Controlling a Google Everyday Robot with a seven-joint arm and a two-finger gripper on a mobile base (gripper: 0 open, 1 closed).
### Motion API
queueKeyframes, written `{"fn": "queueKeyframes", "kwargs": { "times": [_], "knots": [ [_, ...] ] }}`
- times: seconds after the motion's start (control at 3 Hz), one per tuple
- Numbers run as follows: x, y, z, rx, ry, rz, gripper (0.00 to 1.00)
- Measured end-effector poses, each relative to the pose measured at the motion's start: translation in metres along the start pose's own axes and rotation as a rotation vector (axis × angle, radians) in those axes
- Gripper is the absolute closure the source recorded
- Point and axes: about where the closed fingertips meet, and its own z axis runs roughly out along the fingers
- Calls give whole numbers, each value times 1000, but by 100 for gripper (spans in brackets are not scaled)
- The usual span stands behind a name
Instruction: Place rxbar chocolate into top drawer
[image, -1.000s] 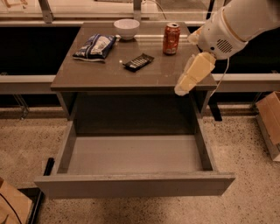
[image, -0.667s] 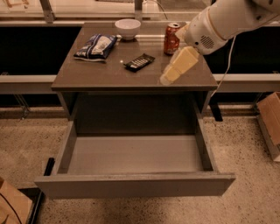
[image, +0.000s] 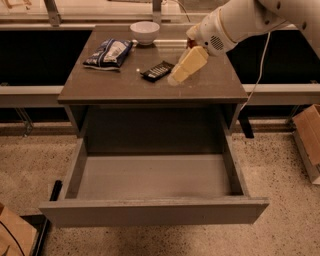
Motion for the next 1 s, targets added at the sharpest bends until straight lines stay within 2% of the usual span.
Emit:
{"fn": "queueKeyframes", "kwargs": {
  "times": [0.67, 1.0],
  "knots": [
    [-13, -17, 68, -25, -74, 76, 0],
    [-9, -29, 102, -26, -95, 126, 0]
  ]
}}
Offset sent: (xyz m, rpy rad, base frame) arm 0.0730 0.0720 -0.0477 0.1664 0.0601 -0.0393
